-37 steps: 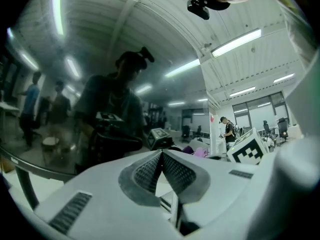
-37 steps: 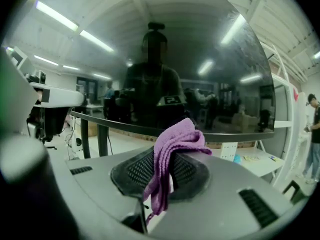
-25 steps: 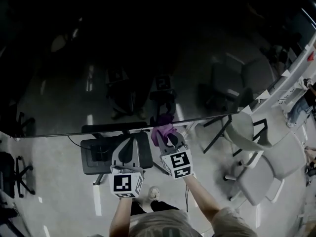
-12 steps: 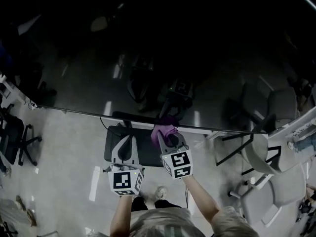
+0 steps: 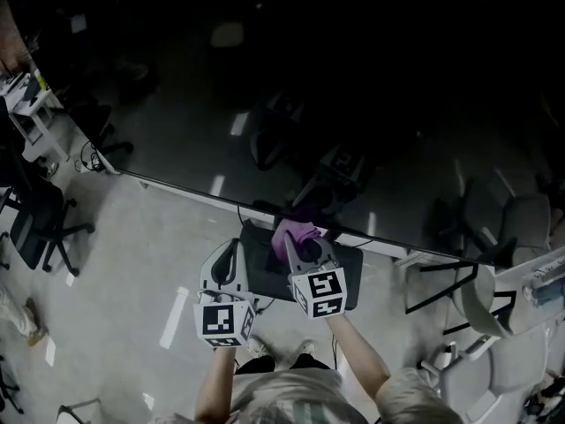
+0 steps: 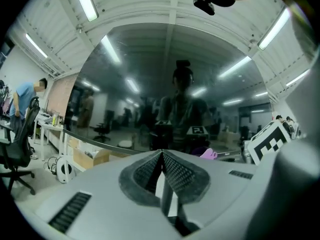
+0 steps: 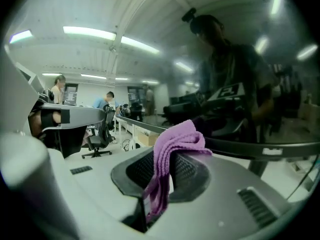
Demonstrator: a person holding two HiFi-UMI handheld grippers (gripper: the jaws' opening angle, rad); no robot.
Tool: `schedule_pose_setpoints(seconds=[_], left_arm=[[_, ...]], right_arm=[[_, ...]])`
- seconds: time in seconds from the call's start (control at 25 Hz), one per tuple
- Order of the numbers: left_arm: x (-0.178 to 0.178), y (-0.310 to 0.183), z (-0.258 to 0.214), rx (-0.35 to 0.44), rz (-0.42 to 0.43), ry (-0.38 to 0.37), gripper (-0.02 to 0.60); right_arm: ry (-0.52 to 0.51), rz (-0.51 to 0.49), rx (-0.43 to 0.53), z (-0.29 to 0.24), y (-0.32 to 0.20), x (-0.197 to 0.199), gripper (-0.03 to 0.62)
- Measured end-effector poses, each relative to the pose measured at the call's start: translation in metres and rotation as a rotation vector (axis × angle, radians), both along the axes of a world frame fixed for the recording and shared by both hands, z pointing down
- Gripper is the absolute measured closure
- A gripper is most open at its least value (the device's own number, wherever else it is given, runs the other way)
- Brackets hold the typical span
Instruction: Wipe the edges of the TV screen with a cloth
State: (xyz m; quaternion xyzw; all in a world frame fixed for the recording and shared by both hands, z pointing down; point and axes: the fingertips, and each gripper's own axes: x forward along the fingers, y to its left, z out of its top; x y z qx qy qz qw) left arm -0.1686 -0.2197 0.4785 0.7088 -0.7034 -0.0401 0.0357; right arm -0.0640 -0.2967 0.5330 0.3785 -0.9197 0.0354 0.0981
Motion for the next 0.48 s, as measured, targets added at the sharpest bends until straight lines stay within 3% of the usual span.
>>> schedule_pose_setpoints(seconds=[0.08, 0.12, 0.36, 0.48], left_arm=[[-0.054, 0.006, 0.001, -0.002, -0.025, 0.0, 0.566], [-0.065, 0.008, 0.002, -0.004, -0.04, -0.001, 0.566], [-0.069, 0.018, 0.011, -0.017, -0.156, -0.012, 0.566], [-0.139, 0.023, 0.013, -0.022, -0.219, 0.001, 0.566]], right_arm=[[-0.001, -0.014, 0.005, -0.002, 0.001, -0.056, 0.531], [-0.006, -0.021, 0.005, -0.003, 0.0, -0.066, 0.531], [-0.039, -0.113, 0.008, 0.001, -0.002, -0.08, 0.53], [-0.041, -0.174, 0.01, 0.0, -0.001, -0.16, 0.531]])
